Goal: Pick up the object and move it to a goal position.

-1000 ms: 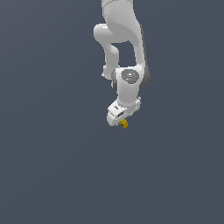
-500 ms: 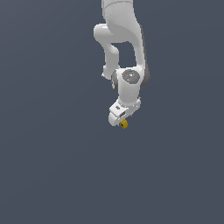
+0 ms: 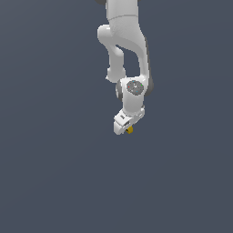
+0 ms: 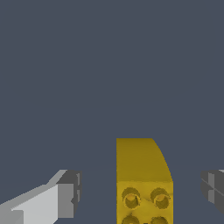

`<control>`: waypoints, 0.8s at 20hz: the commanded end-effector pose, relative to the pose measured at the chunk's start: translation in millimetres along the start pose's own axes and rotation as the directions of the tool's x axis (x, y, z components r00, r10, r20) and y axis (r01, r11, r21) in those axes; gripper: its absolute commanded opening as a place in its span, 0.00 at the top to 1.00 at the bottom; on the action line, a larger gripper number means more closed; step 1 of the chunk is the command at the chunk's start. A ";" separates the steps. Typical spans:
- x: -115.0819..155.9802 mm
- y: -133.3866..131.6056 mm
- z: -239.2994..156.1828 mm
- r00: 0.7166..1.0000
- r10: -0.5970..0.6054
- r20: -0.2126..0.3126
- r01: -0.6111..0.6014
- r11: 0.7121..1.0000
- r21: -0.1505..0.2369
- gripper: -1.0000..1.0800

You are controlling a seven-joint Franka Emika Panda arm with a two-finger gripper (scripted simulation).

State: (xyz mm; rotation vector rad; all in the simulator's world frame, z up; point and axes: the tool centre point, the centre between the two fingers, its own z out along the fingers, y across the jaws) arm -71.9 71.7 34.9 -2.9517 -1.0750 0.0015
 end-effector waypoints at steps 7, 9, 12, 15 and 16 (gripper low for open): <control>0.6 0.3 13.0 1.000 -0.002 -0.001 0.002 1.000 -0.001 1.00; 0.6 0.3 13.0 1.000 -0.002 -0.001 0.002 1.000 -0.001 1.00; 0.6 0.3 13.0 1.000 -0.002 -0.001 0.002 1.000 -0.001 1.00; 0.6 0.3 13.0 1.000 -0.002 -0.001 0.002 1.000 -0.001 1.00; 0.6 0.3 12.9 1.000 -0.002 -0.001 0.002 1.000 -0.001 1.00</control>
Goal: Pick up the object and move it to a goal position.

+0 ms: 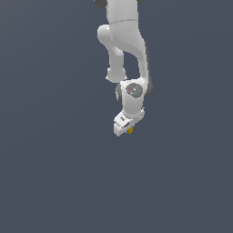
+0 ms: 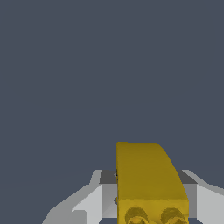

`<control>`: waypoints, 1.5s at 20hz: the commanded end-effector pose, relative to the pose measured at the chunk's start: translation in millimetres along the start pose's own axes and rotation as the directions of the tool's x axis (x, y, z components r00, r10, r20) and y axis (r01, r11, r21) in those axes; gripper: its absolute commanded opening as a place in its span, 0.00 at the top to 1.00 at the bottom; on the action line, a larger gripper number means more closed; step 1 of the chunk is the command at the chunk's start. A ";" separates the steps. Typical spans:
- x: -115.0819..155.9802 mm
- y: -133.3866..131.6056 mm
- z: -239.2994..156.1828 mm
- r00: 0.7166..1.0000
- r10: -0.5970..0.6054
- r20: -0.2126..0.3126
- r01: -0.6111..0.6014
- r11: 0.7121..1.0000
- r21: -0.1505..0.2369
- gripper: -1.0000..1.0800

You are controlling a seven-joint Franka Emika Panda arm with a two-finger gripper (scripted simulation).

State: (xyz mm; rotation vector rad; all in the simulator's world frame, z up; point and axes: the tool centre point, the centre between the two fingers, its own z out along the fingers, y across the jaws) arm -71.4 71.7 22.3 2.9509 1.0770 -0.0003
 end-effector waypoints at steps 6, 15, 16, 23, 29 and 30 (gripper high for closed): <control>2.1 7.7 -7.3 1.000 0.000 0.000 0.000 1.000 0.000 1.00; 11.9 47.3 -46.4 1.000 0.000 -0.001 0.000 1.000 0.001 1.00; 13.4 53.5 -52.5 1.000 0.000 -0.001 0.000 1.000 0.001 1.00; 26.2 102.3 -99.8 1.000 -0.001 -0.002 0.001 1.000 0.002 1.00; 37.0 141.7 -137.2 1.000 -0.001 -0.002 0.001 1.000 0.002 1.00; 38.6 147.5 -142.7 1.000 -0.001 -0.002 0.001 1.000 0.002 1.00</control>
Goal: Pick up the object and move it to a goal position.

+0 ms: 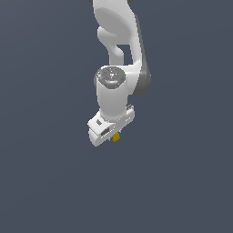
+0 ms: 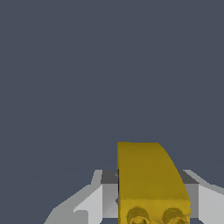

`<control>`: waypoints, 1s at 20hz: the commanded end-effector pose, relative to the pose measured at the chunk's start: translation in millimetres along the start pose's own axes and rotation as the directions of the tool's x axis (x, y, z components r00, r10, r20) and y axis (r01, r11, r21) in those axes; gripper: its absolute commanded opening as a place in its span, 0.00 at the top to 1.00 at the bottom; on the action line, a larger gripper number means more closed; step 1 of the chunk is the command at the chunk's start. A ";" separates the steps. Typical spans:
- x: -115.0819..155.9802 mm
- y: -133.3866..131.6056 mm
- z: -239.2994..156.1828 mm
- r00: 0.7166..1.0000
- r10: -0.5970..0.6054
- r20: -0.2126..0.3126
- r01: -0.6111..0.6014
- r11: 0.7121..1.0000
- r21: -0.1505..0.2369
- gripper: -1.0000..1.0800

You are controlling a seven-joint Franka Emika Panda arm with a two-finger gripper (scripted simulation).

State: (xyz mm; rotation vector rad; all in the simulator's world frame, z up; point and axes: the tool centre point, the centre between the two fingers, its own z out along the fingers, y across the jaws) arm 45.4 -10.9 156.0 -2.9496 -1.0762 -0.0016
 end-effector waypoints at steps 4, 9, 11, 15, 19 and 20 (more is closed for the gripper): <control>8.9 30.8 -29.4 1.000 -0.001 0.001 0.001 1.000 0.000 1.00; 16.0 54.3 -50.8 1.000 0.000 0.001 0.000 1.000 -0.001 1.00; 18.4 61.7 -57.5 1.000 0.000 0.001 0.000 1.000 -0.001 1.00; 22.1 73.1 -67.7 1.000 0.000 0.001 0.000 1.000 -0.001 1.00; 24.7 80.6 -74.1 1.000 0.000 0.001 0.000 1.000 -0.001 1.00; 25.2 81.9 -75.2 1.000 0.000 0.001 0.000 1.000 -0.001 1.00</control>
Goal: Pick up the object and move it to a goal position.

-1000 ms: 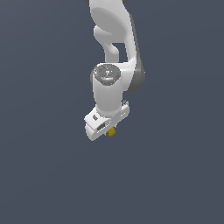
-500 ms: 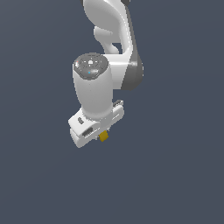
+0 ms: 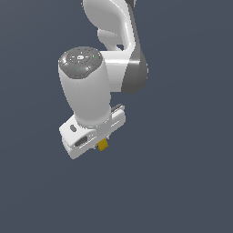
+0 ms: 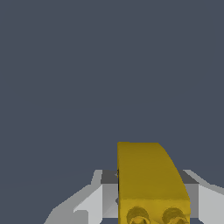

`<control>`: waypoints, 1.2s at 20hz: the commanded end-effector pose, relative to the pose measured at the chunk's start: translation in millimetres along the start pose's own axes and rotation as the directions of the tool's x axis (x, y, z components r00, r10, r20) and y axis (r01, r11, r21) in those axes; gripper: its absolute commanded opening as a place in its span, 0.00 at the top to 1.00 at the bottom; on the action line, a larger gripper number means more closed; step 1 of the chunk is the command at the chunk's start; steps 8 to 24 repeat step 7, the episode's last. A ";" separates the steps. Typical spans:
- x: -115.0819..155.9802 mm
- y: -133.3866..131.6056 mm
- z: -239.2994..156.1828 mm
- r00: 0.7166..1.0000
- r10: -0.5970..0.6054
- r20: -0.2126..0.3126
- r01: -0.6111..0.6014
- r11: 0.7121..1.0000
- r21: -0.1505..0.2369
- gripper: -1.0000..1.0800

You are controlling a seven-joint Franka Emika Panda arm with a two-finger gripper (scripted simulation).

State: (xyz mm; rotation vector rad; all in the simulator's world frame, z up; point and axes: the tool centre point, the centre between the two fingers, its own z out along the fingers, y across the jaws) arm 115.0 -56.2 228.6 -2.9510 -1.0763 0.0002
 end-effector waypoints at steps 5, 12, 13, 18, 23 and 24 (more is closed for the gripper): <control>2.6 6.3 -5.6 1.000 0.000 0.000 0.000 1.000 0.000 1.00; 2.7 6.6 -5.9 1.000 0.000 0.000 0.000 1.000 0.000 1.00; 2.7 6.6 -5.9 1.000 0.000 0.000 0.000 1.000 0.000 1.00; 2.7 6.6 -5.9 1.000 0.000 0.000 0.000 1.000 0.000 1.00; 2.7 6.6 -5.9 1.000 0.000 0.000 0.000 1.000 0.000 1.00; 2.7 6.6 -5.9 1.000 0.000 0.000 0.000 1.000 0.000 1.00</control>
